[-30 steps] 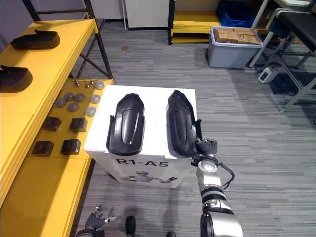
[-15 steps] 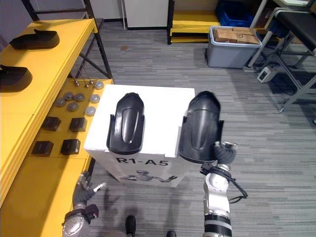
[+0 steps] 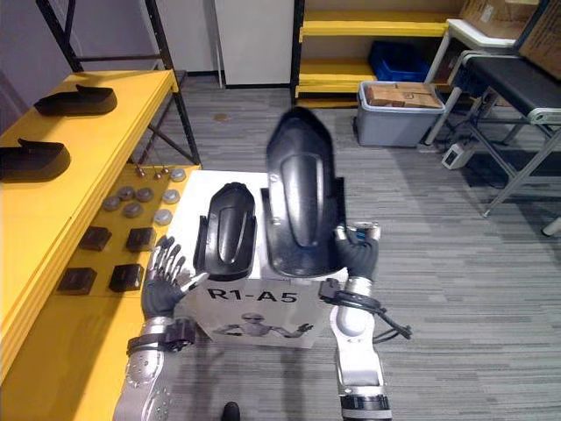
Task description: Walk over and take plastic housings, then place them on the shelf
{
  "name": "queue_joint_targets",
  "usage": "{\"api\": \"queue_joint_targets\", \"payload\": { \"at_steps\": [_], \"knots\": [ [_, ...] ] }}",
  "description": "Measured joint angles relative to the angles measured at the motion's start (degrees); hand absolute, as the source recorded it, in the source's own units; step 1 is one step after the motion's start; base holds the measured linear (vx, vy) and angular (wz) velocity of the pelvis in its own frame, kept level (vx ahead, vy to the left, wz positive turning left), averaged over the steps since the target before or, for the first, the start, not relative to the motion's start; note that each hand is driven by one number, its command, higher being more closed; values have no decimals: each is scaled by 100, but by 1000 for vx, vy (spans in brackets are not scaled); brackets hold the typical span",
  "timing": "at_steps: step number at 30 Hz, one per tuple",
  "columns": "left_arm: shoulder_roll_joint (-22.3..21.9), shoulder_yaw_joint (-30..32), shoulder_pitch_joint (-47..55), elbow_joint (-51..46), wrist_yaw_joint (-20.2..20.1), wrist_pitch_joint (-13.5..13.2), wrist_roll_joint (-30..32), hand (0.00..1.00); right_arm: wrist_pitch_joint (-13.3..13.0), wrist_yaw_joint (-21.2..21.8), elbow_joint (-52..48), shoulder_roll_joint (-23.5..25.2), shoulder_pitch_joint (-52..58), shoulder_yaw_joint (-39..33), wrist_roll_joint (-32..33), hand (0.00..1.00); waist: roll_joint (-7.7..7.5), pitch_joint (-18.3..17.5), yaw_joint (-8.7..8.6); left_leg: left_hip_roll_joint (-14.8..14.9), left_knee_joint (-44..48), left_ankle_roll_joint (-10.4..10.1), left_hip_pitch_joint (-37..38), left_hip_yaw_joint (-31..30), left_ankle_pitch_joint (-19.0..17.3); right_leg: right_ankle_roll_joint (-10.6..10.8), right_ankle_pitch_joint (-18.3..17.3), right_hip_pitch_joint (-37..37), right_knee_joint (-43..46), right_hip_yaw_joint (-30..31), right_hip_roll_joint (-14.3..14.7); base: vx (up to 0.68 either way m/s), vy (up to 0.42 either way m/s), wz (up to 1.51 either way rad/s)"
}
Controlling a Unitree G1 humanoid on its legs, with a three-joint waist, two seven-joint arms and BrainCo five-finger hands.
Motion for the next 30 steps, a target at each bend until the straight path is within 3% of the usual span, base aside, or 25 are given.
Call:
{"api": "queue_joint_targets", "payload": {
  "at_steps": [8, 20, 25, 30],
  "knots": [
    [76, -602, -455, 217, 35, 8, -340, 0, -45, 180, 2, -73, -12, 767, -562, 100, 56, -197, -14, 9, 0, 6, 23, 32, 12, 5, 7, 1, 8, 36, 12, -2, -1, 0],
    [489, -1085, -593, 664, 103, 157, -1886, 0, -43, 59, 10, -740, -34, 1120, -872, 100, 55, -354, -18, 11, 0, 14, -9, 135, 39, -4, 76, -84, 2, 160, 38, -9, 1, -4],
    [655, -1172, -655, 804, 133, 222, -1901, 0, -41, -41, 10, -957, -61, 1270, -875, 100, 53, -437, -28, 15, 0, 14, -20, 140, 60, -8, 96, -104, 4, 172, 43, 0, 0, 0],
    [668, -1164, -663, 804, 547, 210, -1630, 0, -37, -133, 18, -967, -206, 1513, -875, 100, 48, -440, -19, 19, -1, 14, -20, 140, 74, -15, 110, -115, 2, 177, 49, -22, 1, 0]
  ]
}}
